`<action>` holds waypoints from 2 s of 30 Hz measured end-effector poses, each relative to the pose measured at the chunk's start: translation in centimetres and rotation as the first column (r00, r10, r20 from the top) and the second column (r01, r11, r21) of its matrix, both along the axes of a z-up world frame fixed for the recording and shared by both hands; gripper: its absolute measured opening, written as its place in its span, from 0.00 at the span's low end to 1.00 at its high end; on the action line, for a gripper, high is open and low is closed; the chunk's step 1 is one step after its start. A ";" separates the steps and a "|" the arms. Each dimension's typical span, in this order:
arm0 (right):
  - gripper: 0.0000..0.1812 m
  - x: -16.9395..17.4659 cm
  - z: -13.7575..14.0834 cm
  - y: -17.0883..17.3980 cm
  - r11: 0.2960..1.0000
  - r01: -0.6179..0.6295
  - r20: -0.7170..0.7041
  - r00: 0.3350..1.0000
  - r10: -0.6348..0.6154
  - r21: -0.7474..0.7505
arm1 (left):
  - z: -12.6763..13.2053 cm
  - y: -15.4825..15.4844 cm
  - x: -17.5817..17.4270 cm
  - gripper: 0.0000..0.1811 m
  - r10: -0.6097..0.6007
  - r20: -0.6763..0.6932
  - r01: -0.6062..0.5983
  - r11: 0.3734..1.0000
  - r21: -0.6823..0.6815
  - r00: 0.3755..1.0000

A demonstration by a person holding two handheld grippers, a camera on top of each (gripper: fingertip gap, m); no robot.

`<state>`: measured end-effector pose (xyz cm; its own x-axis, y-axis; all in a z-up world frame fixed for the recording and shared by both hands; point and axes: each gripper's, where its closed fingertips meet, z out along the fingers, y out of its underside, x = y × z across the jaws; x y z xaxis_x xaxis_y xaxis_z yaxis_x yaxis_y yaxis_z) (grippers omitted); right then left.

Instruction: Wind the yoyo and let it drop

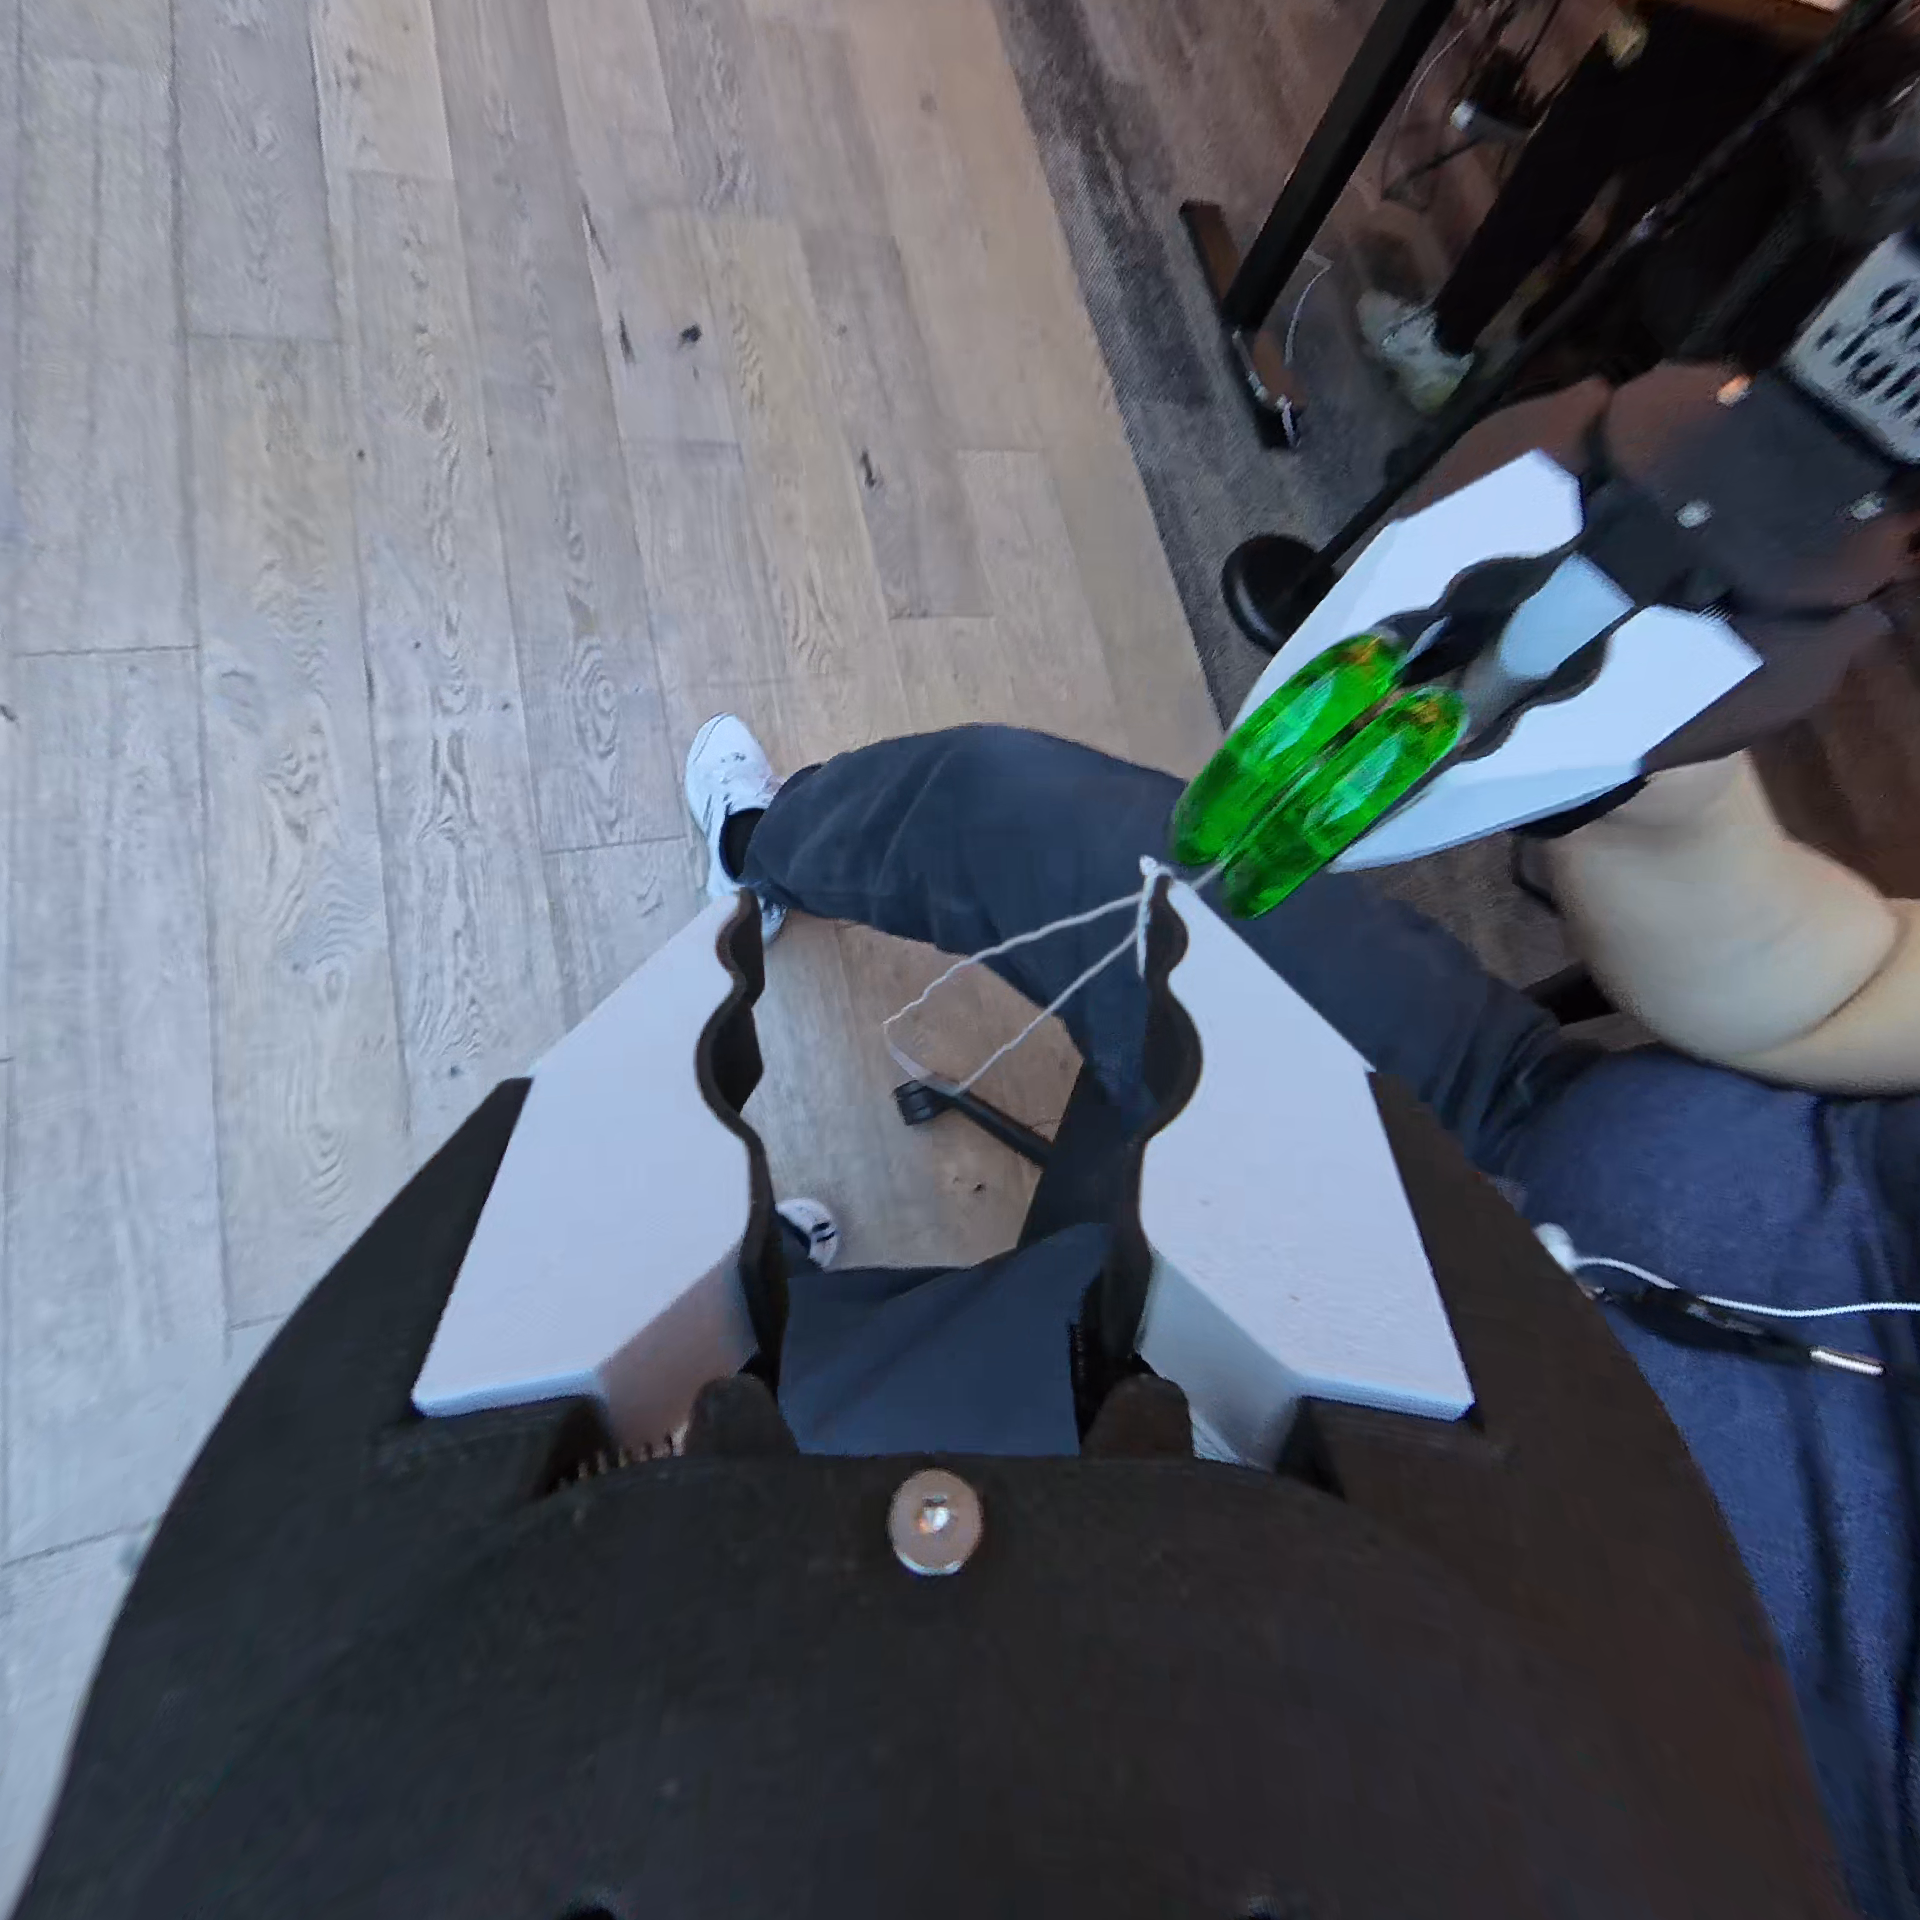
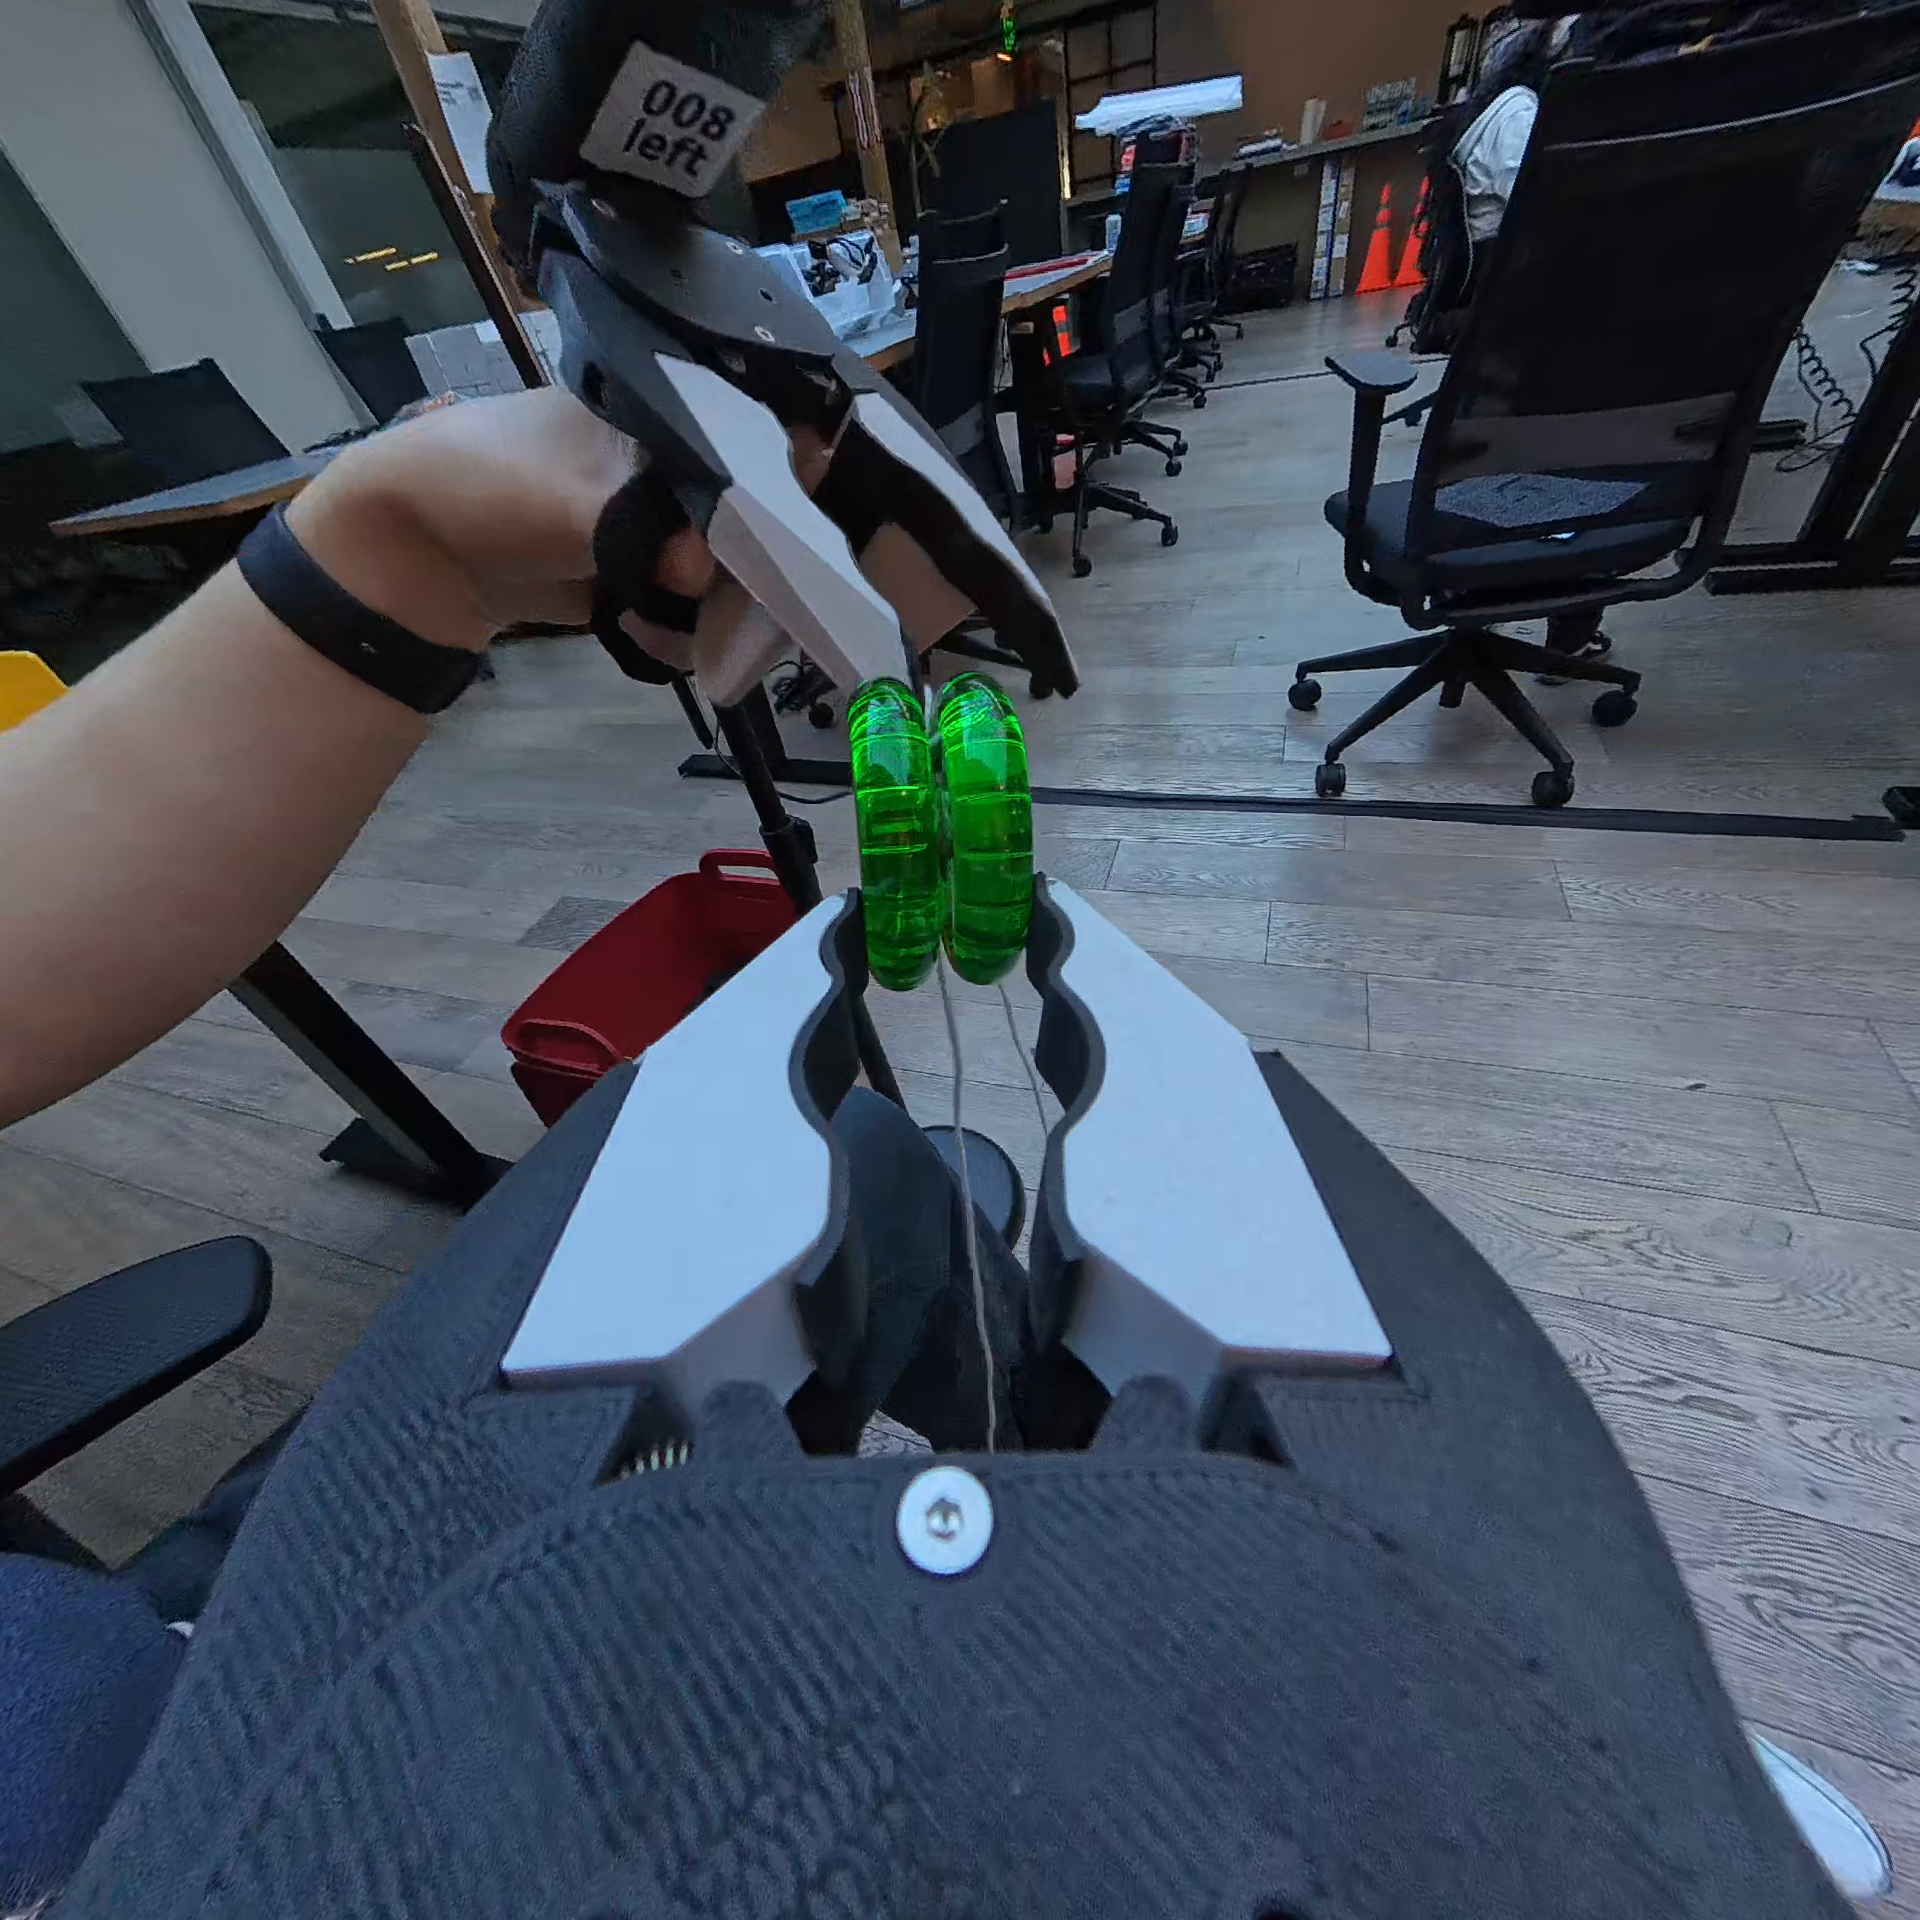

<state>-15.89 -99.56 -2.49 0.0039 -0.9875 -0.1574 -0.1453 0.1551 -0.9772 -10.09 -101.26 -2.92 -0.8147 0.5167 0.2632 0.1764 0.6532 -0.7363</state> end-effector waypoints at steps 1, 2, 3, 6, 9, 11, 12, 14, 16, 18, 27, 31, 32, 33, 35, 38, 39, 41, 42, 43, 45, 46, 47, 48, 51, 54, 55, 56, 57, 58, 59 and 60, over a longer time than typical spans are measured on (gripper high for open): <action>0.16 -0.1 0.0 0.0 1.000 -0.002 0.010 1.000 0.002 0.012 | 0.6 -0.1 -0.6 0.40 -0.005 -0.036 0.004 1.000 -0.014 0.999; 0.16 -0.1 0.0 0.1 1.000 -0.007 0.016 1.000 0.007 0.023 | 1.2 -0.2 -1.1 0.40 -0.013 -0.069 0.011 1.000 -0.028 0.998; 0.16 -0.2 -0.1 0.1 0.999 -0.010 0.020 1.000 0.010 0.033 | 1.6 -0.2 -1.6 0.40 -0.024 -0.101 0.020 0.999 -0.040 0.995; 0.16 -0.3 -0.4 -0.1 0.999 -0.006 0.019 1.000 0.005 0.039 | 2.1 -0.3 -2.8 0.40 -0.050 -0.155 0.042 0.998 -0.053 0.987; 0.16 -0.4 -0.9 -0.2 0.999 0.000 0.009 1.000 0.000 0.036 | 1.9 -0.4 -3.7 0.40 -0.065 -0.167 0.057 0.997 -0.053 0.984; 0.16 -0.3 -1.2 -0.2 0.999 -0.001 0.007 1.000 0.001 0.039 | 2.1 -0.4 -4.3 0.41 -0.074 -0.190 0.063 0.996 -0.063 0.979; 0.16 -0.3 -1.3 -0.2 0.999 -0.003 0.005 1.000 0.003 0.040 | 2.3 -0.5 -4.5 0.41 -0.078 -0.199 0.065 0.995 -0.074 0.977; 0.16 -0.3 -1.5 -0.2 0.999 0.002 0.001 1.000 -0.002 0.034 | 2.6 -0.7 -4.6 0.40 -0.073 -0.188 0.054 0.993 -0.103 0.980; 0.16 -0.3 -1.7 -0.3 1.000 0.008 -0.002 1.000 -0.007 0.024 | 2.4 -1.0 -4.2 0.40 -0.052 -0.126 0.036 0.991 -0.126 0.991; 0.16 -0.2 -1.7 -0.2 1.000 0.007 -0.004 1.000 -0.007 0.015 | 2.2 -1.1 -3.9 0.40 -0.040 -0.085 0.029 0.990 -0.136 0.996; 0.16 -0.1 -1.8 -0.3 0.991 0.061 -0.029 0.997 -0.065 -0.120 | 2.6 -0.1 -4.4 0.38 -0.072 -0.030 0.067 0.989 -0.130 0.997; 0.16 0.2 -1.5 -0.5 0.994 0.091 0.005 0.996 -0.091 -0.065 | 2.9 0.1 -4.8 0.38 -0.057 0.041 0.062 0.987 -0.145 0.998; 0.16 0.3 -1.4 -0.6 0.994 0.102 0.021 0.995 -0.102 -0.041 | 2.9 0.1 -4.9 0.38 -0.046 0.064 0.055 0.987 -0.152 0.997; 0.16 0.3 -1.2 -0.8 0.993 0.119 0.038 0.992 -0.118 -0.018 | 3.0 0.0 -5.0 0.38 -0.030 0.085 0.044 0.986 -0.162 0.996; 0.16 0.2 -0.8 -1.6 0.985 0.172 0.074 0.982 -0.172 0.010 | 3.1 -0.1 -5.5 0.38 0.001 0.109 0.020 0.982 -0.190 0.994; 0.16 -0.1 0.3 -2.3 0.976 0.207 0.140 0.967 -0.214 0.068 | 3.0 -0.1 -6.5 0.37 0.058 0.133 -0.024 0.969 -0.247 0.989; 0.16 -0.3 0.6 -2.4 0.974 0.203 0.163 0.963 -0.216 0.096 | 2.9 -0.1 -6.7 0.37 0.077 0.146 -0.035 0.962 -0.271 0.986; 0.16 -0.7 1.2 -2.6 0.971 0.186 0.199 0.956 -0.214 0.151 | 2.7 0.0 -6.9 0.36 0.120 0.163 -0.062 0.945 -0.320 0.979; 0.16 -0.9 1.3 -2.8 0.968 0.184 0.205 0.954 -0.217 0.170 | 2.8 0.0 -7.1 0.36 0.141 0.157 -0.078 0.934 -0.348 0.978; 0.16 -1.2 1.5 -2.9 0.967 0.174 0.216 0.953 -0.213 0.187 | 2.9 0.0 -7.1 0.36 0.161 0.147 -0.097 0.924 -0.371 0.976; 0.16 -1.8 1.8 -3.1 0.963 0.162 0.233 0.949 -0.212 0.216 | 2.8 0.1 -7.1 0.37 0.201 0.140 -0.129 0.905 -0.406 0.969; 0.16 -2.1 1.9 -3.3 0.962 0.165 0.234 0.948 -0.216 0.217 | 2.7 0.2 -7.0 0.36 0.217 0.138 -0.142 0.897 -0.419 0.966; 0.16 -2.4 2.0 -3.5 0.962 0.177 0.231 0.947 -0.224 0.208 | 2.4 0.4 -7.0 0.36 0.227 0.133 -0.152 0.893 -0.424 0.965; 0.16 -2.7 2.0 -3.9 0.962 0.196 0.224 0.945 -0.237 0.190 | 2.2 0.6 -7.0 0.36 0.230 0.122 -0.159 0.892 -0.423 0.965; 0.16 -3.6 2.0 -4.7 0.960 0.245 0.200 0.942 -0.268 0.133 | 1.7 1.4 -7.2 0.36 0.222 0.063 -0.177 0.894 -0.412 0.973; 0.16 -4.1 2.3 -4.6 0.969 0.237 0.190 0.950 -0.246 0.069 | 0.9 2.5 -6.6 0.35 0.216 0.014 -0.193 0.899 -0.394 0.976; 0.16 -4.0 2.5 -4.1 0.977 0.209 0.193 0.958 -0.213 0.043 | 0.8 2.8 -6.4 0.35 0.210 -0.008 -0.196 0.898 -0.395 0.978; 0.16 -4.0 2.5 -3.8 0.980 0.197 0.185 0.962 -0.200 0.034 | 0.9 3.1 -6.2 0.34 0.198 -0.038 -0.196 0.895 -0.400 0.979; 0.16 -3.9 2.6 -3.3 0.985 0.169 0.187 0.967 -0.171 0.023 | 1.0 3.5 -6.1 0.34 0.179 -0.077 -0.195 0.893 -0.406 0.981; 0.16 -3.8 2.8 -2.5 0.992 0.123 0.195 0.973 -0.124 0.017 | 1.3 3.8 -6.0 0.35 0.156 -0.122 -0.193 0.892 -0.409 0.980; 0.16 -3.6 3.0 -1.9 0.996 0.088 0.197 0.976 -0.093 0.032 | 1.5 4.2 -6.0 0.35 0.130 -0.170 -0.190 0.894 -0.407 0.977; 0.16 -3.5 3.1 -1.5 0.997 0.066 0.199 0.977 -0.074 0.049 | 1.8 4.5 -5.9 0.35 0.109 -0.215 -0.190 0.895 -0.404 0.970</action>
